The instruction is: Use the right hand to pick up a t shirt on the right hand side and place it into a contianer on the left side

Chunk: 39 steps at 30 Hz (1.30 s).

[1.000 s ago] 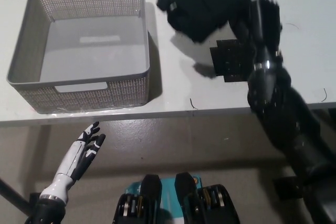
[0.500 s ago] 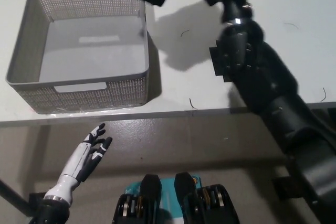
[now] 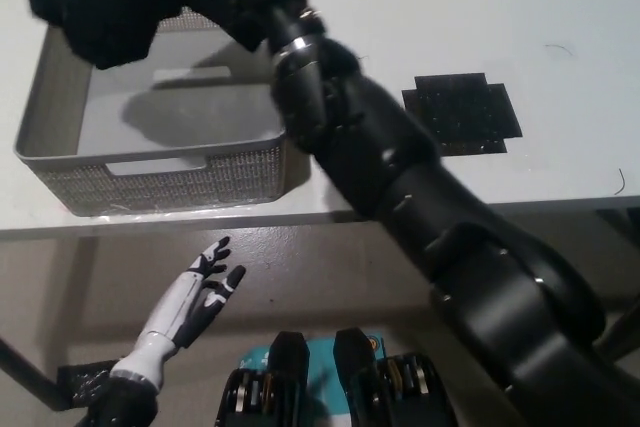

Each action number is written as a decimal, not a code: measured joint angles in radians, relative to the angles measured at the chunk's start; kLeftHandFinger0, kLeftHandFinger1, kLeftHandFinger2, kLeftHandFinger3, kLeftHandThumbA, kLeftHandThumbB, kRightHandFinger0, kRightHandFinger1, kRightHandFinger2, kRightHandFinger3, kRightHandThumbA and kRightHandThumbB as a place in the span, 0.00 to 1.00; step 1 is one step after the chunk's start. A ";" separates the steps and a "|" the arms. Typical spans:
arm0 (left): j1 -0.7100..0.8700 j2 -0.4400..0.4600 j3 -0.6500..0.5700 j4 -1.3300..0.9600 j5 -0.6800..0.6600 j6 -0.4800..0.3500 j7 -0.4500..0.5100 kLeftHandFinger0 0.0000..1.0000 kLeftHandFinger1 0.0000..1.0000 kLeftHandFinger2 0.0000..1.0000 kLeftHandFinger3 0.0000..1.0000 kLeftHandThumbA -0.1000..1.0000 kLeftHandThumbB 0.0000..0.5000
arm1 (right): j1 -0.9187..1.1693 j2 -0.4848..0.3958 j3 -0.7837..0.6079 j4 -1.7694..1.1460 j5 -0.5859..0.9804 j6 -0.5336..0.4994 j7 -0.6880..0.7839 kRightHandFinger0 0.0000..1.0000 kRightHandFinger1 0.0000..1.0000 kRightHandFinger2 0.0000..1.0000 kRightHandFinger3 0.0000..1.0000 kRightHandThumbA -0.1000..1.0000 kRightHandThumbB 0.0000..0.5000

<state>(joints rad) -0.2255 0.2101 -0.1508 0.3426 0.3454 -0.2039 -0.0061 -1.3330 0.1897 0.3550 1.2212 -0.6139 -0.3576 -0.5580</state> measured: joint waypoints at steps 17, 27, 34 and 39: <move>0.000 -0.005 -0.018 -0.018 -0.001 0.010 -0.023 0.80 0.89 1.00 1.00 1.00 0.67 | -0.001 0.010 -0.041 0.115 0.065 0.094 0.176 1.00 1.00 1.00 1.00 0.54 1.00; 0.001 -0.006 -0.018 -0.017 -0.001 0.017 -0.026 0.82 0.90 1.00 1.00 1.00 0.67 | -0.010 0.004 -0.040 0.119 0.089 0.245 0.400 1.00 1.00 1.00 1.00 0.65 1.00; 0.003 -0.006 -0.018 -0.017 -0.001 0.017 -0.025 0.78 0.86 0.97 1.00 1.00 0.69 | -0.027 -0.004 -0.027 0.101 0.098 0.310 0.503 1.00 1.00 1.00 1.00 0.75 1.00; 0.006 -0.004 -0.017 -0.018 0.001 0.017 -0.025 0.79 0.86 0.95 1.00 1.00 0.69 | -0.019 -0.038 0.032 0.034 0.089 0.325 0.554 1.00 1.00 1.00 1.00 0.77 1.00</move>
<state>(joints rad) -0.2199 0.2059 -0.1681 0.3251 0.3469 -0.1871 -0.0309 -1.3518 0.1515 0.3870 1.2554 -0.5244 -0.0326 -0.0036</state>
